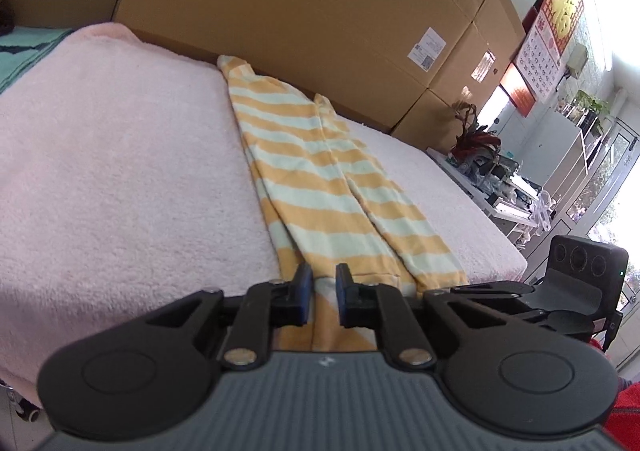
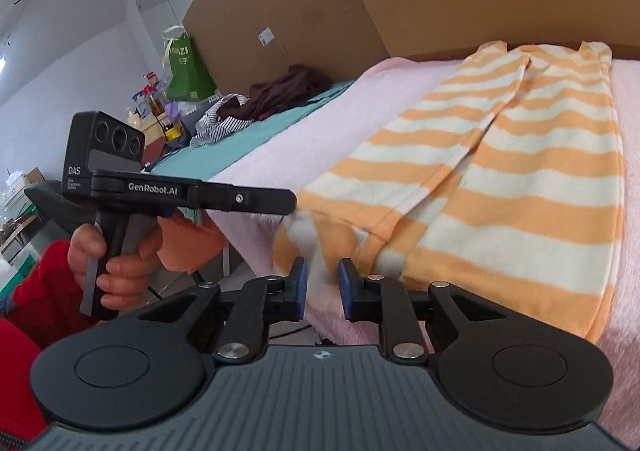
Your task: Fold clothes
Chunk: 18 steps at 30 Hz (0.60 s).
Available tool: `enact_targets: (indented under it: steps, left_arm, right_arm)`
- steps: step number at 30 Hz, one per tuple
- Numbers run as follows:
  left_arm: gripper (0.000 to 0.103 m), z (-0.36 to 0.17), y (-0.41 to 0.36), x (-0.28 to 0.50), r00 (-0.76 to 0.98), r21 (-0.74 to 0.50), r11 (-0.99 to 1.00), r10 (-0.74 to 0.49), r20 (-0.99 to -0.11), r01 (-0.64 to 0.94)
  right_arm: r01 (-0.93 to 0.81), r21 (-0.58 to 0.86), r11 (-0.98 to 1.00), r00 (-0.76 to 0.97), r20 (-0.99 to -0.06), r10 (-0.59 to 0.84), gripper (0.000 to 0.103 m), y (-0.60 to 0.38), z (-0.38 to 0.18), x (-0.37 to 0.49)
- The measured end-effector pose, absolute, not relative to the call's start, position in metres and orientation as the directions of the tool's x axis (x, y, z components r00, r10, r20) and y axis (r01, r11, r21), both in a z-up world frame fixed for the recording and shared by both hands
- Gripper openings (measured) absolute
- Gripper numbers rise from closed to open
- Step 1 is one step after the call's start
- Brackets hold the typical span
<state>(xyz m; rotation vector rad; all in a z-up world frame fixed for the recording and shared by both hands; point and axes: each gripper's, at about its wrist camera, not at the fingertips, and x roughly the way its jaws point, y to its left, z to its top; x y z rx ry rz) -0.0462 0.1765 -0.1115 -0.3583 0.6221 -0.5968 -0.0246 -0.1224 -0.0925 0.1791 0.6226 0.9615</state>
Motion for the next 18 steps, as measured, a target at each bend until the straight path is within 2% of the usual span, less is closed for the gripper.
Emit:
enact_targets:
  steps: [2,3,5,6,8,9,10,13,16,18]
  left_arm:
    - [0.020,-0.116,0.173,-0.045,0.647,-0.491,0.769,-0.624,-0.438,0.410]
    - [0.020,-0.118,0.173,-0.044,0.645,-0.502,0.761,-0.632,-0.430,0.411]
    - [0.024,-0.123,0.174,-0.042,0.641,-0.530,0.742,-0.648,-0.411,0.411]
    - [0.024,-0.123,0.175,-0.042,0.640,-0.546,0.733,-0.655,-0.401,0.407]
    - [0.020,-0.125,0.177,-0.043,0.645,-0.553,0.730,-0.654,-0.395,0.402]
    - [0.010,-0.125,0.177,-0.044,0.651,-0.544,0.738,-0.646,-0.398,0.400]
    - [0.005,-0.124,0.177,-0.046,0.658,-0.530,0.748,-0.636,-0.403,0.398]
    - [0.001,-0.120,0.182,-0.051,0.680,-0.517,0.759,-0.621,-0.390,0.396]
    - [0.001,-0.117,0.183,-0.058,0.710,-0.468,0.793,-0.583,-0.395,0.391]
    - [0.002,-0.121,0.185,-0.061,0.691,-0.488,0.777,-0.603,-0.398,0.397]
  right_arm:
    - [-0.707,0.415,0.572,0.433,-0.385,0.815,0.021,-0.126,-0.089,-0.031]
    - [-0.702,0.415,0.579,0.446,-0.377,0.812,0.024,-0.127,-0.088,-0.033]
    - [-0.674,0.417,0.610,0.480,-0.380,0.791,0.034,-0.127,-0.087,-0.035]
    - [-0.657,0.424,0.623,0.493,-0.384,0.781,0.035,-0.128,-0.087,-0.035]
    - [-0.626,0.454,0.635,0.509,-0.378,0.773,0.035,-0.132,-0.089,-0.038]
    - [-0.611,0.468,0.638,0.517,-0.374,0.770,0.035,-0.135,-0.090,-0.040]
    - [-0.597,0.479,0.643,0.528,-0.369,0.765,0.035,-0.138,-0.090,-0.043]
    - [-0.545,0.514,0.663,0.575,-0.346,0.741,0.036,-0.150,-0.087,-0.050]
    - [-0.498,0.565,0.658,0.606,-0.317,0.730,0.036,-0.163,-0.084,-0.057]
    - [-0.470,0.565,0.678,0.637,-0.315,0.704,0.039,-0.169,-0.082,-0.062]
